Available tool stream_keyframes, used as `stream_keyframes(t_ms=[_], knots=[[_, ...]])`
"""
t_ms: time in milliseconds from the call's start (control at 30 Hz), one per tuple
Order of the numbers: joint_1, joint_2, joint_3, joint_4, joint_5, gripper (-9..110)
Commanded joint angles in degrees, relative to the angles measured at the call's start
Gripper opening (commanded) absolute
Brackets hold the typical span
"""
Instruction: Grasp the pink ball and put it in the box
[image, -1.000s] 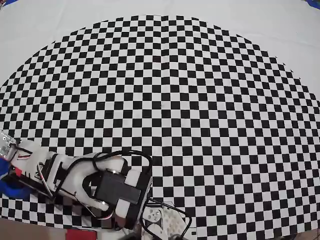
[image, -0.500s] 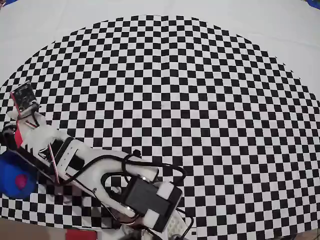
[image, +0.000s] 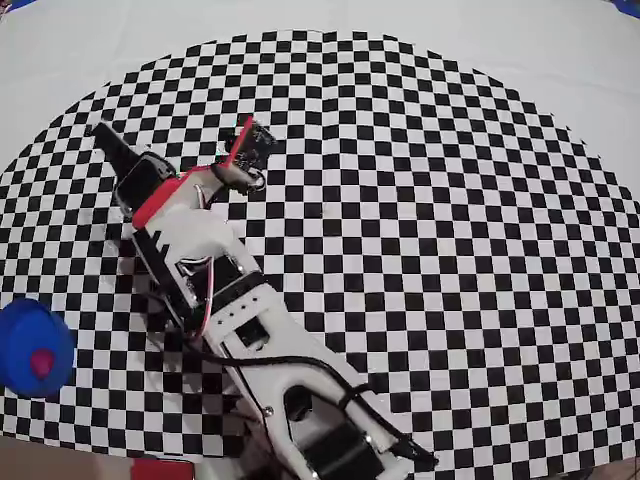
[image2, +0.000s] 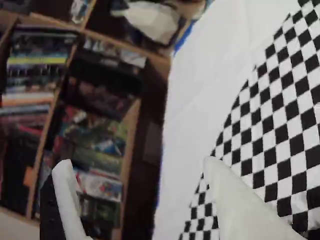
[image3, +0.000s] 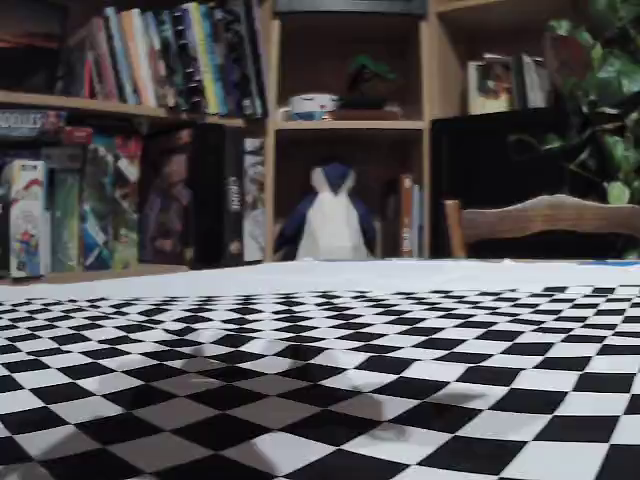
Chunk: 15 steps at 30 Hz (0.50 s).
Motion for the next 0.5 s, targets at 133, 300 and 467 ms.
stream_keyframes(t_ms=[133, 300, 467], knots=[[9.32, 10.81, -0.44, 13.89, 14.15, 15], [14.77, 16.61, -0.18, 26.89, 18.81, 3], [18.9, 21.27, 1.41, 36.91, 22.59, 0]])
